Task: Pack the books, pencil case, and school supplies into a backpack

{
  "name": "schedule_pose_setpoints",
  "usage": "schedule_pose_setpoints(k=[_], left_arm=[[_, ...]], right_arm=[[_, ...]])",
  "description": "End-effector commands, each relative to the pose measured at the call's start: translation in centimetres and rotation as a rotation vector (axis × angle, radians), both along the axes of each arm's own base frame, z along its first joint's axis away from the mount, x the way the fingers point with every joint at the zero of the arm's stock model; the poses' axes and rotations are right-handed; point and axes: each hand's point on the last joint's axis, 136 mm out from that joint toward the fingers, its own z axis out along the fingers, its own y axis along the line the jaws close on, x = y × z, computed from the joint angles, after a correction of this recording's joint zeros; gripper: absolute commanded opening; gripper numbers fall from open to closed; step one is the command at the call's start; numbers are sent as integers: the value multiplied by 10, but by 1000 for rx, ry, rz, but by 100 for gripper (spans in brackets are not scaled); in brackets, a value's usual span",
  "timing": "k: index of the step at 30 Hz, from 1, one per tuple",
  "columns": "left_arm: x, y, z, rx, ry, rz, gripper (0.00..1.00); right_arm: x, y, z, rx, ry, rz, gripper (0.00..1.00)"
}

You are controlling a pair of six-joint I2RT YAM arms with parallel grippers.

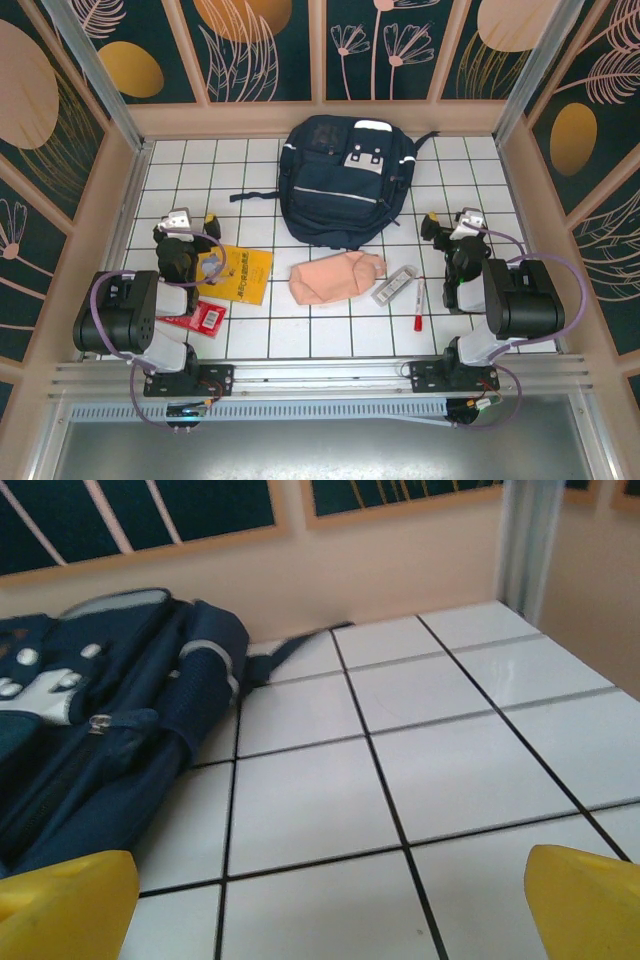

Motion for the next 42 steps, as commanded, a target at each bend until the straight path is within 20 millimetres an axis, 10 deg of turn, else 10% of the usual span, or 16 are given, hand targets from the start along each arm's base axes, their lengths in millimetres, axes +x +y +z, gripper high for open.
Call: schedule_pose_setpoints(k=[1,8,12,21,31,37,42], left_arm=[[-1,9,26,-27,-34,49,99],[5,-1,70,-375,94,67,99],[-15,-24,55,-643,258,43,99],[-51,-146,36,-594,560,-450,99],[-65,-174,5,-581,720,-516,99],[-64,-179,-1,-577,749,-525,99],[-60,-189,-1,-546,763,-548,99]], right_arm=[[9,-30,25,30,10,-200,99],[9,-60,5,453,561,-575,99],[12,24,-18,552,750,-114,70],[-51,164,-21,306,940,435,86],[-87,204,-69,201,1140,510,96],[-98,223,-100,139,1227,543,71],[-91,231,-100,148,1223,565,18]])
